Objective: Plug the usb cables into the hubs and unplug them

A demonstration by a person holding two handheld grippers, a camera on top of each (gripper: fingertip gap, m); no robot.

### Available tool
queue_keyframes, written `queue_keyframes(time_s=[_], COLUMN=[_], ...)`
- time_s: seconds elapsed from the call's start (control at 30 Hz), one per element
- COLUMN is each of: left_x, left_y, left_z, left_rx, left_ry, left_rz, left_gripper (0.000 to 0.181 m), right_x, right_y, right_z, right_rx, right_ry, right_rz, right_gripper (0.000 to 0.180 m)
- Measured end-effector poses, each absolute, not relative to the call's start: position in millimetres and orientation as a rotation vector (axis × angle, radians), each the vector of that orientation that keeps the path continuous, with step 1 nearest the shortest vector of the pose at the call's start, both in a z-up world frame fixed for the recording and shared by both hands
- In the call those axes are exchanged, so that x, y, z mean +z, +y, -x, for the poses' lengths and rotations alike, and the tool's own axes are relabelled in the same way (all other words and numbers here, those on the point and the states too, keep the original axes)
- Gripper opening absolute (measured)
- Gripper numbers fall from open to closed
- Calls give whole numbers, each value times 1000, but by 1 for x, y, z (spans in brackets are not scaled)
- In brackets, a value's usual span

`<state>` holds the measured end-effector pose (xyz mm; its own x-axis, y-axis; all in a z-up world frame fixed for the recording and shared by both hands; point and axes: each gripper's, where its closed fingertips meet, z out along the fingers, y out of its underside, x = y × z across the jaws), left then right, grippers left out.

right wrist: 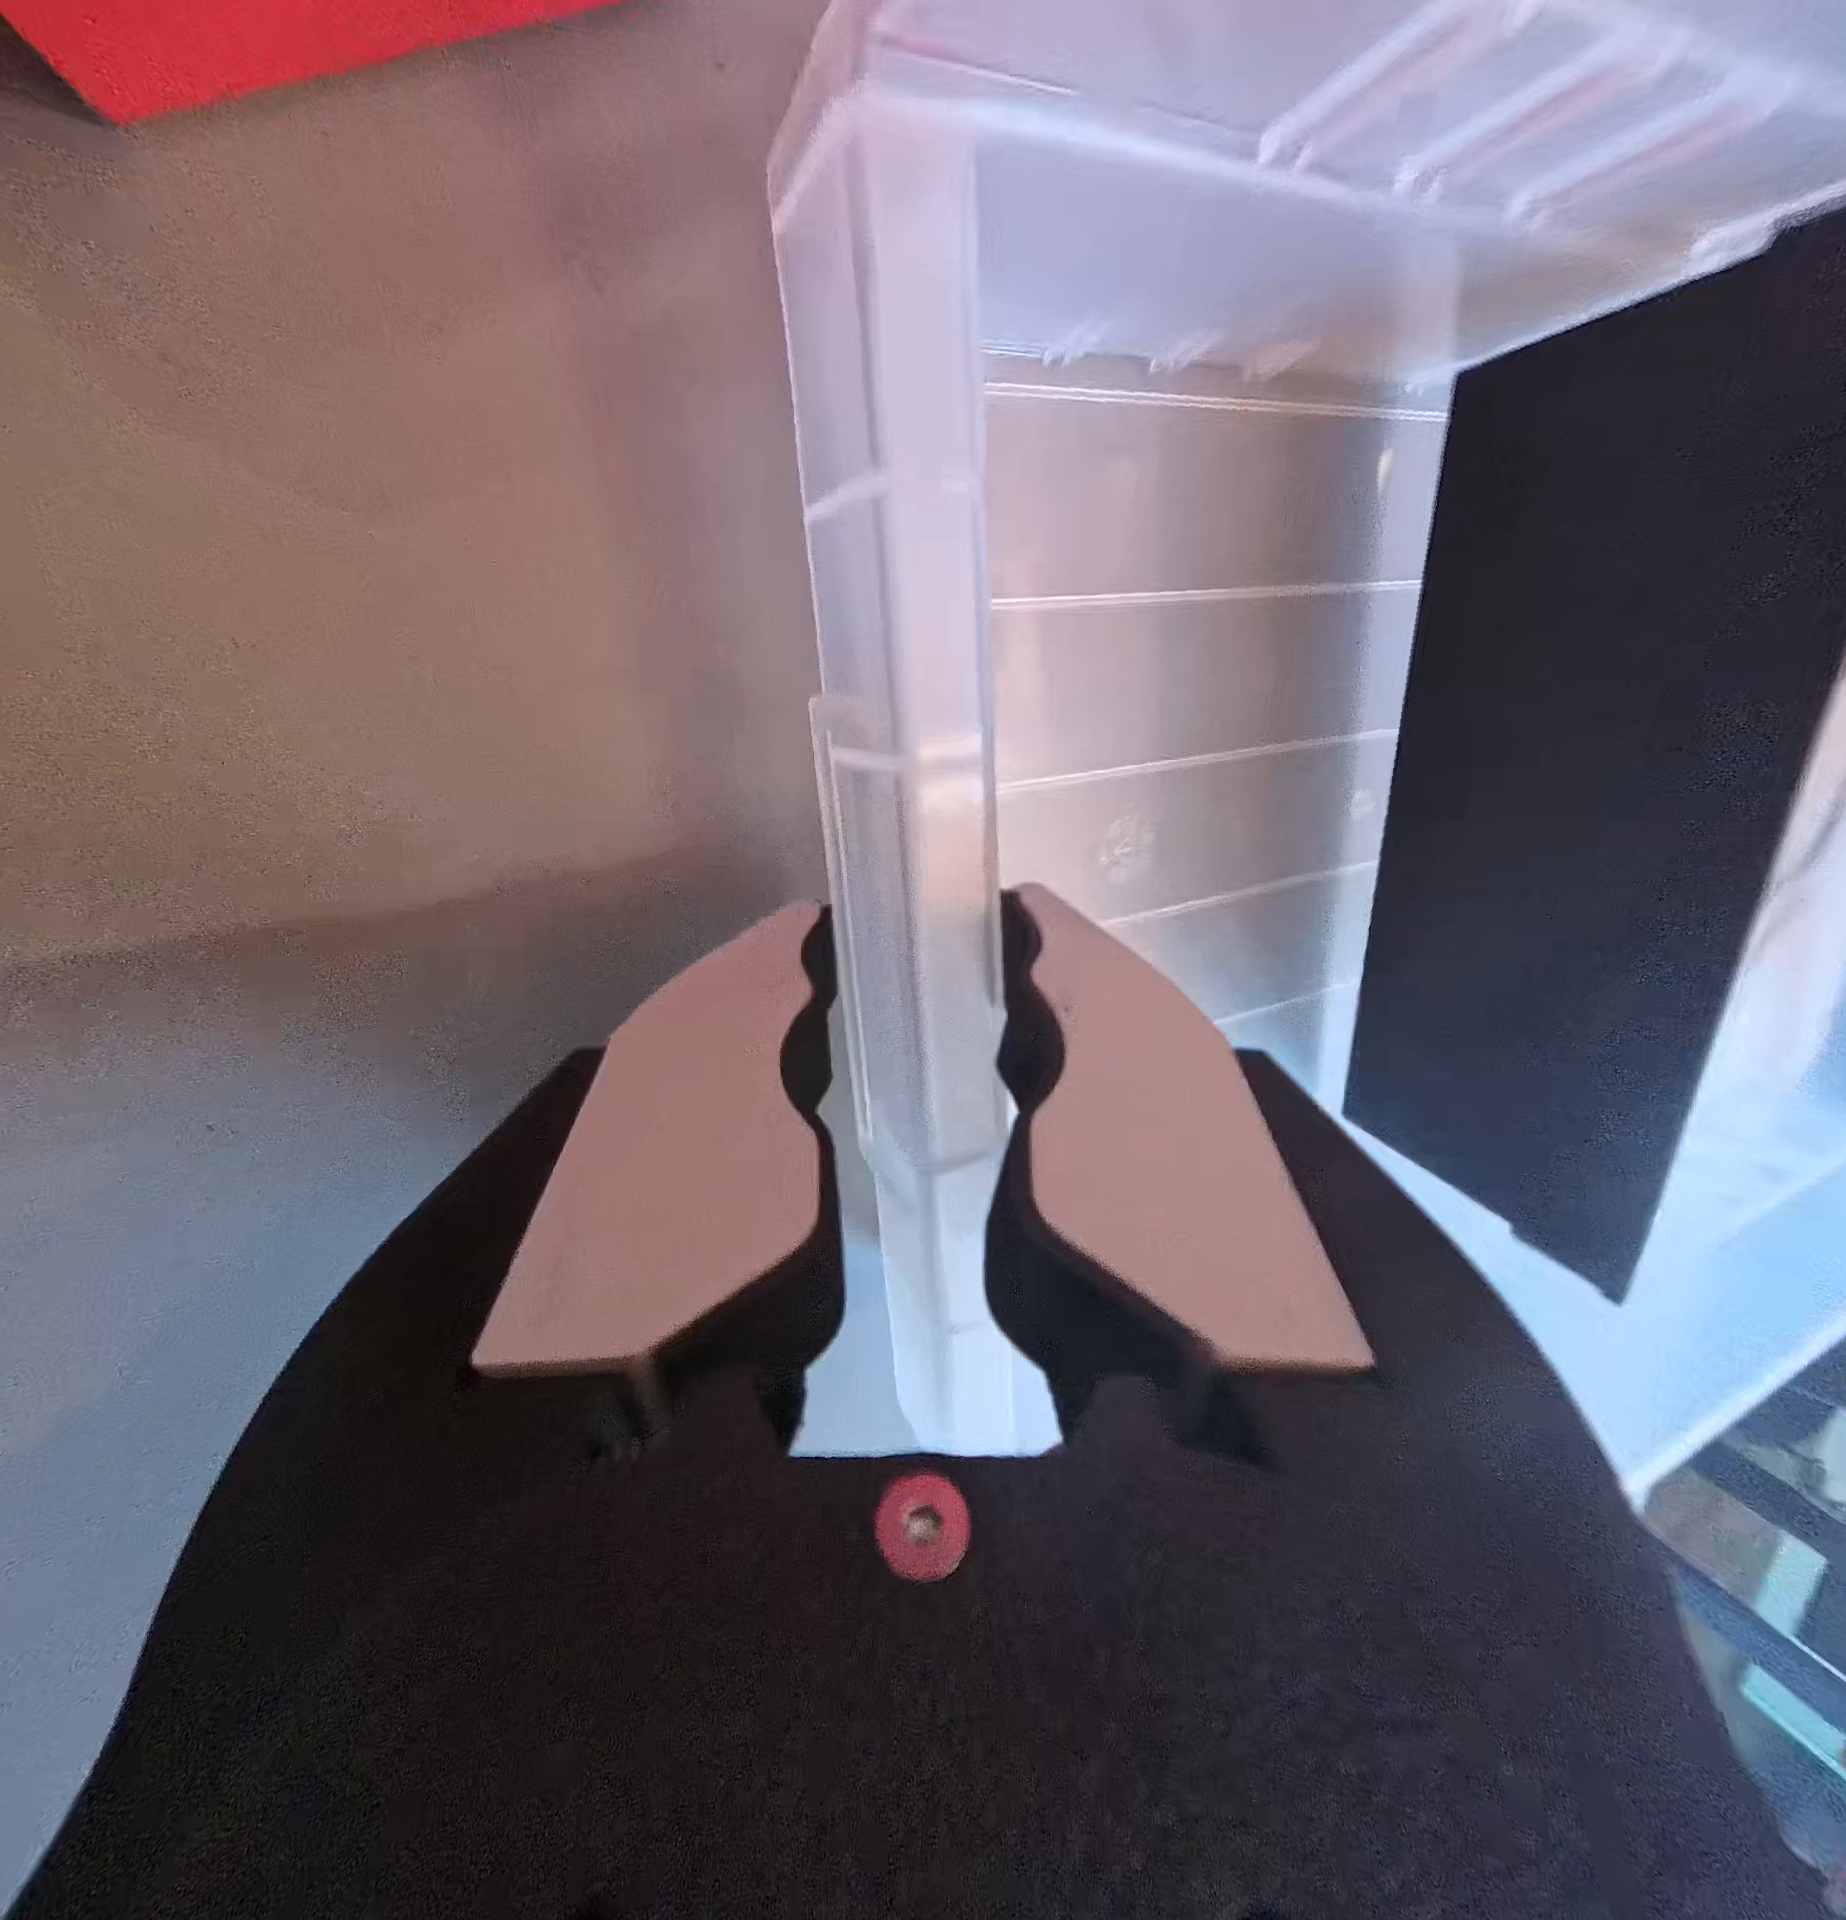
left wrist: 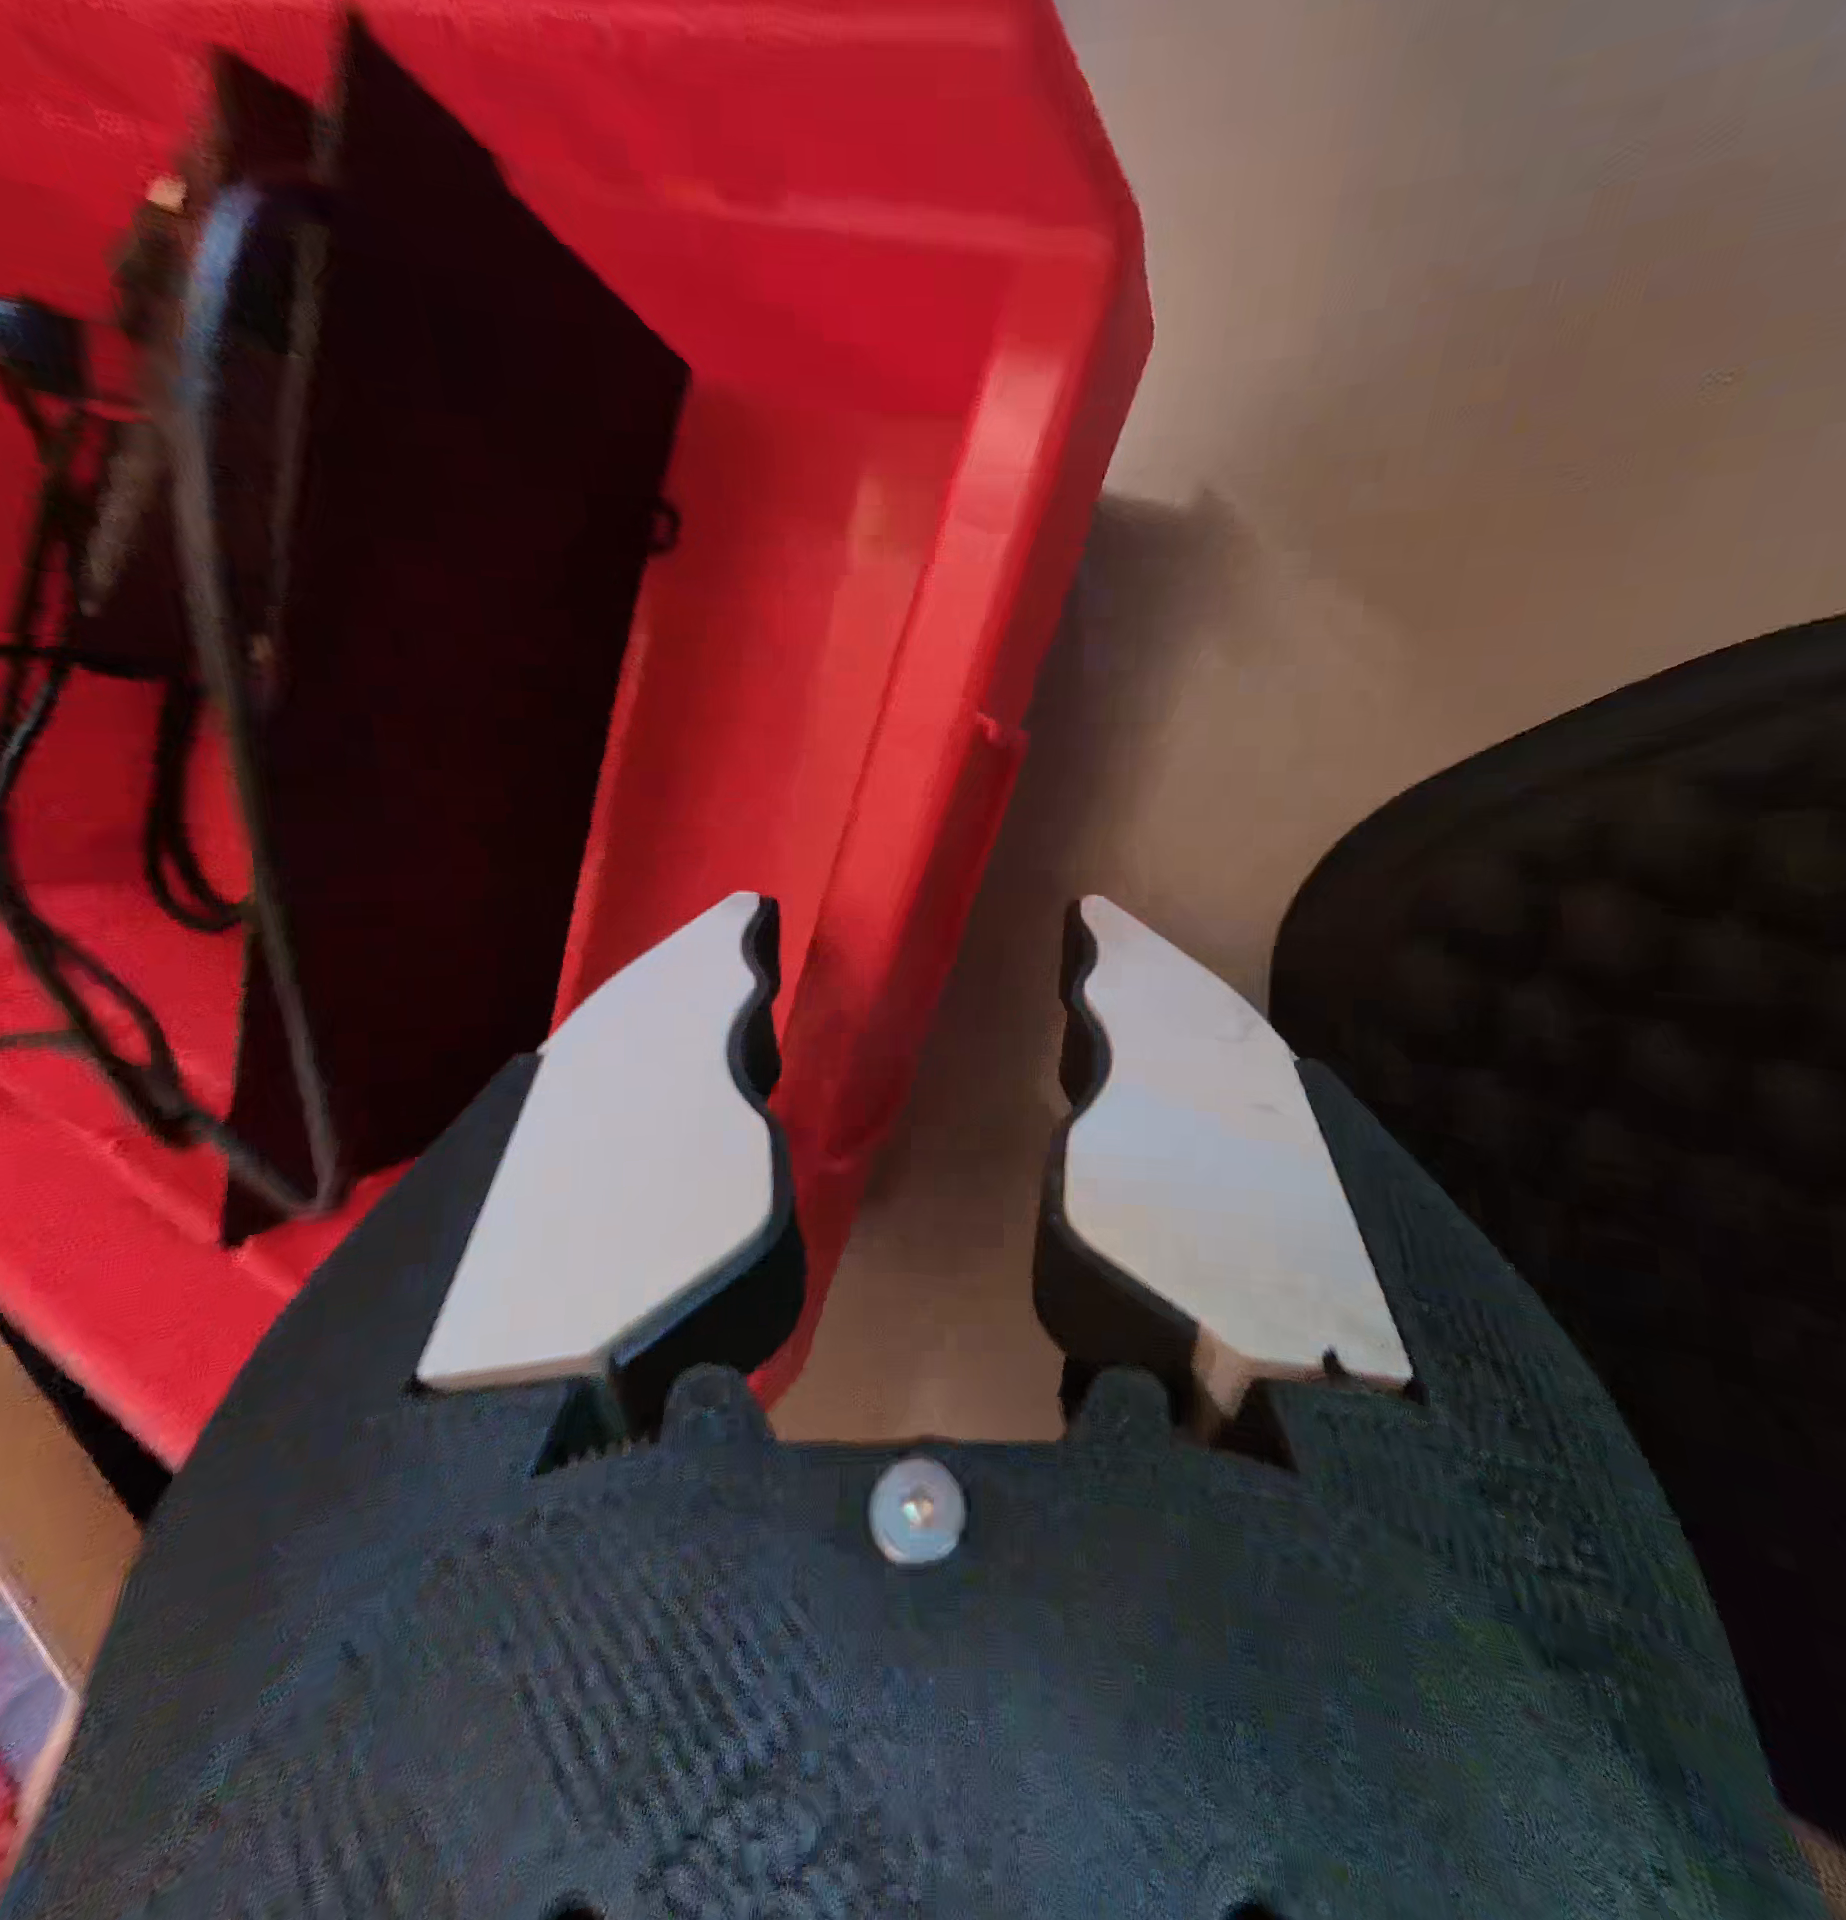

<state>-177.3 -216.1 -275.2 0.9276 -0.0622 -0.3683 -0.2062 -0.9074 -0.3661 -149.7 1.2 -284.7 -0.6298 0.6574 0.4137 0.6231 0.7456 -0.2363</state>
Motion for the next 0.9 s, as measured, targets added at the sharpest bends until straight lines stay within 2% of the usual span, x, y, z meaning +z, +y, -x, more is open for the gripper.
queue_keyframes(time_s=[0.03,0.1,0.2,0.53,0.83,0.9], left_x=[-283,-287,-287,-287,-287,-286], left_y=[-215,-210,-204,-180,-172,-170], left_z=[178,189,186,176,186,195], left_rx=[479,576,633,638,608,615], left_ry=[230,284,387,382,389,379], left_rz=[2716,2721,2691,2566,2550,2541], left_gripper=[49,38,32,30,30,34], right_x=[-283,-282,-281,-267,-273,-277], right_y=[4,18,43,85,134,146], right_z=[144,124,81,-48,-38,-25], right_rx=[129,154,178,118,13,4], right_ry=[-2455,-2431,-2363,-2094,-2036,-2018], right_rz=[986,1035,1078,1151,1232,1252], right_gripper=[30,31,35,37,36,36])
